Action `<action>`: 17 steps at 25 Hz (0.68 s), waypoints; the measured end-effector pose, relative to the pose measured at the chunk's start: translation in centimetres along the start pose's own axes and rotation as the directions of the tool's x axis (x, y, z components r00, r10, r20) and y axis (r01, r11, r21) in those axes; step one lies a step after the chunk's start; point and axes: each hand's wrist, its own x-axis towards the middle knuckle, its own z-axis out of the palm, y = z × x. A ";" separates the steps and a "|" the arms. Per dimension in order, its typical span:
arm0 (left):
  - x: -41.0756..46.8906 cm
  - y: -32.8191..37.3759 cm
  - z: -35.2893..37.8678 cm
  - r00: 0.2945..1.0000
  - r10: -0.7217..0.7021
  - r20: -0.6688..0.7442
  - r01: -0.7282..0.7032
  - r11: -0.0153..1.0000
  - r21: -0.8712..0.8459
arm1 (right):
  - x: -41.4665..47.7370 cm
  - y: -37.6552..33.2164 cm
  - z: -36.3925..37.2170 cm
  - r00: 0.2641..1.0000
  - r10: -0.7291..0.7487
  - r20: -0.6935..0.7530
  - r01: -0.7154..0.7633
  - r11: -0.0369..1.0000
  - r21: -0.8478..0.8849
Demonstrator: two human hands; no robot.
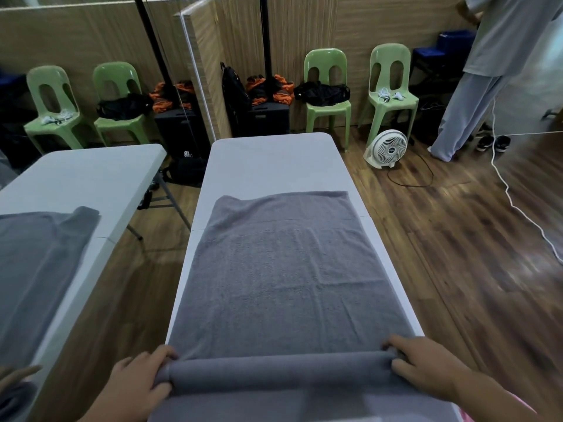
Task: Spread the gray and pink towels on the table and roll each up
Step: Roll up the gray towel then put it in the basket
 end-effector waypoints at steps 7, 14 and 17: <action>0.6 2.8 1.7 0.983 0.170 -0.073 -0.157 0.975 0.157 | 0.2 -1.1 3.7 0.936 -0.257 -0.241 0.180 0.937 -0.298; 2.3 2.4 1.5 0.999 0.021 -0.037 -0.017 0.994 0.109 | 0.8 -0.7 3.0 0.963 -0.168 -0.209 0.107 0.956 -0.272; 1.5 2.0 -1.1 0.992 0.081 0.100 -0.084 0.996 0.022 | -0.2 -0.7 -0.3 0.999 -0.034 -0.035 0.033 0.999 -0.041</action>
